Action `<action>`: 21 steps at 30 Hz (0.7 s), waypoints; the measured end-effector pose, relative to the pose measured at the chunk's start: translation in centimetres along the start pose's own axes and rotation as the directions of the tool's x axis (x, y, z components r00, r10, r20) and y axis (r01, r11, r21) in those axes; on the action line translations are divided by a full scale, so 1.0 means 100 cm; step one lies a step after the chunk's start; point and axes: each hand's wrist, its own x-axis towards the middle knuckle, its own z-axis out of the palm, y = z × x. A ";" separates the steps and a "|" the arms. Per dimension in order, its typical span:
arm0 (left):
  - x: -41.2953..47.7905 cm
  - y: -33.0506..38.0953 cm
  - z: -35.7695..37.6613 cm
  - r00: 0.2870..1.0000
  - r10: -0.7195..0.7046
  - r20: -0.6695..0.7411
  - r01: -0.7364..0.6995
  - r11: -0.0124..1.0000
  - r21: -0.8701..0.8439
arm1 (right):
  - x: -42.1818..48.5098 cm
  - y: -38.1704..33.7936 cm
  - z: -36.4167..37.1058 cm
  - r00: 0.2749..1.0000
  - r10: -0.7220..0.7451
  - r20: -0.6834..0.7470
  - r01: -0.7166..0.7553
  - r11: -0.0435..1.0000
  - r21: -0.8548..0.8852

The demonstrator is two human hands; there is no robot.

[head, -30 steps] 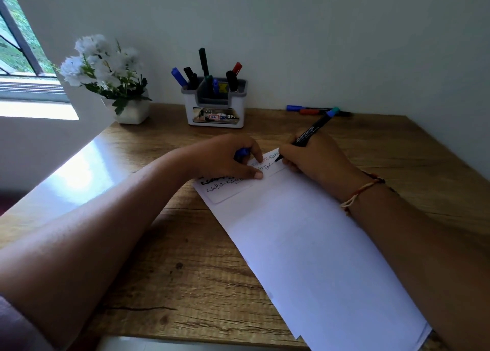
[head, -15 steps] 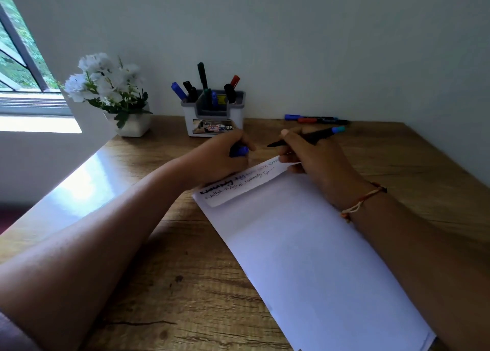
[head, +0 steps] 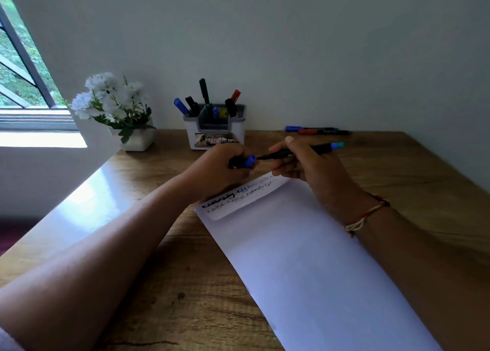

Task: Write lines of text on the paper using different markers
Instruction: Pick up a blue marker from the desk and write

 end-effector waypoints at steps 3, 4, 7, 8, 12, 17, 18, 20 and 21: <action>0.000 0.002 0.000 1.000 0.008 0.006 -0.008 1.000 0.023 | 0.000 0.000 0.000 1.000 0.001 0.007 -0.001 1.000 -0.004; -0.001 0.002 -0.001 1.000 0.013 0.007 -0.013 1.000 0.029 | 0.000 0.000 0.000 1.000 0.004 0.017 -0.004 1.000 -0.012; -0.001 0.003 -0.001 0.999 0.047 0.018 -0.047 0.998 0.041 | 0.002 0.003 0.001 0.999 0.026 0.046 -0.023 0.997 -0.068; -0.001 0.003 0.000 0.998 0.056 0.023 -0.057 0.997 0.047 | 0.002 0.004 0.001 0.998 0.034 0.055 -0.029 0.996 -0.084; 0.000 0.002 0.000 0.998 0.053 0.034 -0.056 0.996 0.073 | 0.002 0.006 0.002 0.996 0.029 0.082 -0.020 0.994 -0.109; 0.000 0.003 0.002 0.994 0.109 -0.016 -0.108 0.994 0.026 | 0.002 0.004 0.001 0.997 0.029 0.066 -0.023 0.996 -0.092; 0.000 0.004 0.002 0.993 0.111 -0.032 -0.111 0.994 -0.001 | 0.002 0.004 0.000 0.998 0.012 0.054 -0.006 0.995 -0.100; -0.001 0.006 0.001 0.993 0.105 -0.062 -0.108 0.992 -0.062 | 0.000 0.002 -0.002 0.999 -0.023 0.030 0.026 0.993 -0.112; -0.002 0.006 0.001 0.992 0.106 -0.074 -0.111 0.991 -0.076 | 0.000 0.000 -0.003 1.000 -0.023 0.020 0.025 0.994 -0.105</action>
